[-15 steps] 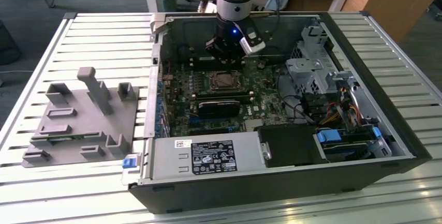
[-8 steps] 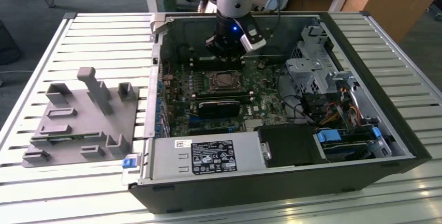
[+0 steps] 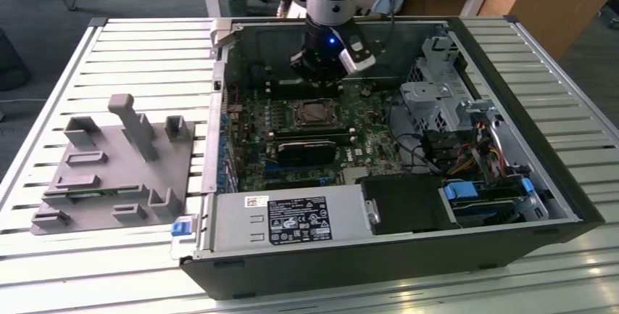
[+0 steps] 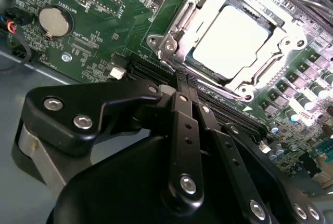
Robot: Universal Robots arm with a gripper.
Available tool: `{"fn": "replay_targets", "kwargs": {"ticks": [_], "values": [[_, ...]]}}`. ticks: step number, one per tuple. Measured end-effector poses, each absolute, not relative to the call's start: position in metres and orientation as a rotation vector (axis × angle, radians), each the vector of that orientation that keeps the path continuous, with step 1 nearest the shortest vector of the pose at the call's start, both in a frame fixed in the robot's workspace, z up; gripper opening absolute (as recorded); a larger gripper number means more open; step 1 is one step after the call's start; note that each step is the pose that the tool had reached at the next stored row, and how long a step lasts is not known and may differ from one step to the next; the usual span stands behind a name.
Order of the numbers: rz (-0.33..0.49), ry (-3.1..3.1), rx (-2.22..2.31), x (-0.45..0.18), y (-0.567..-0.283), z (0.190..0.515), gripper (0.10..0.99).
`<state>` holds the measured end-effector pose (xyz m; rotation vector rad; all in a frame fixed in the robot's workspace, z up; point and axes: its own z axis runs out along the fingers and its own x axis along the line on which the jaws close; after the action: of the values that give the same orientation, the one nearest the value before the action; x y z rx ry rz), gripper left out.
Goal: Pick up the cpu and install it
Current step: 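Install the first cpu locking lever, then install the second cpu locking lever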
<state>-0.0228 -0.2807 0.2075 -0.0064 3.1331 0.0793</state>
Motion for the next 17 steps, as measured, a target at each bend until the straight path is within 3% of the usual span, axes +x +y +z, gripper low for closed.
{"fn": "replay_targets", "kwargs": {"ticks": [17], "values": [[0.079,3.133,-0.006,-0.0187,-0.2859,0.2075,0.106]]}}
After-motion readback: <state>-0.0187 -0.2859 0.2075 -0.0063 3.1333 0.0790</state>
